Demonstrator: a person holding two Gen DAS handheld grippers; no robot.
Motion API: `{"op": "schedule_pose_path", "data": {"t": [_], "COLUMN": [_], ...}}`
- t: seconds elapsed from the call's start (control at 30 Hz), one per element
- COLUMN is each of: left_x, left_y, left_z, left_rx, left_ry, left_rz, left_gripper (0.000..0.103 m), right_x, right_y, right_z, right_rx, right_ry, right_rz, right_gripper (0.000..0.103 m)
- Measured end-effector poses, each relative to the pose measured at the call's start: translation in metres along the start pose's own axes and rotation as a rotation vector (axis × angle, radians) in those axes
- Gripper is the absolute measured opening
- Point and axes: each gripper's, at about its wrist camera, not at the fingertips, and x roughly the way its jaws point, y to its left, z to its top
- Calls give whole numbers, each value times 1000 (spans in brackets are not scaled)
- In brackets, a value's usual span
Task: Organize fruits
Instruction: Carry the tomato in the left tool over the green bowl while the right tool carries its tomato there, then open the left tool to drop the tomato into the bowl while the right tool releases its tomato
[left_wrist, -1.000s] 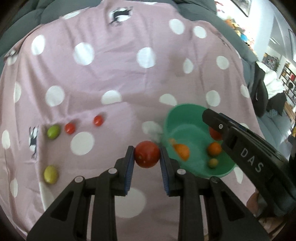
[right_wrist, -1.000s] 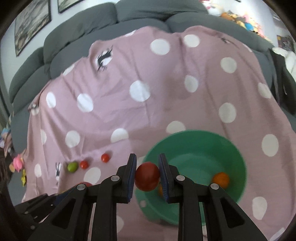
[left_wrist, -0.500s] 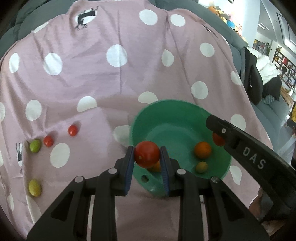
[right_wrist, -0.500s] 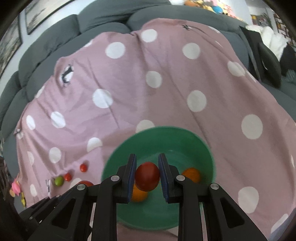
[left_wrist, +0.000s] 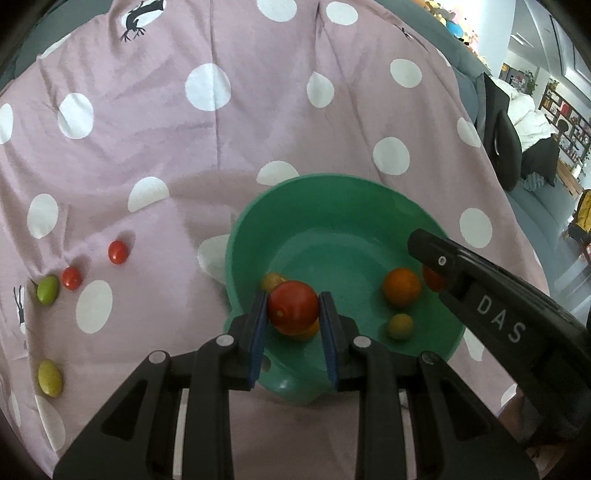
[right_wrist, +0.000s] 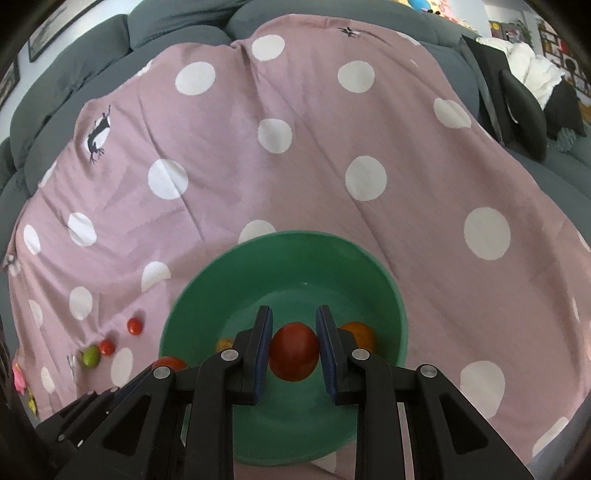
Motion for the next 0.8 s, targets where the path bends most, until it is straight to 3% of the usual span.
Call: {"op": "schedule_pose_path", "data": {"t": [0.8], "left_x": [19], "left_y": [-10], "left_z": [-2], "left_rx": [32], "left_ry": [58], "left_rz": [-23], "left_gripper": [27], "right_x": [18], "right_y": [-7], "right_z": [-3], "right_rx": [4], "right_ry": [76], "right_rz": [-59], "right_gripper": [27]}}
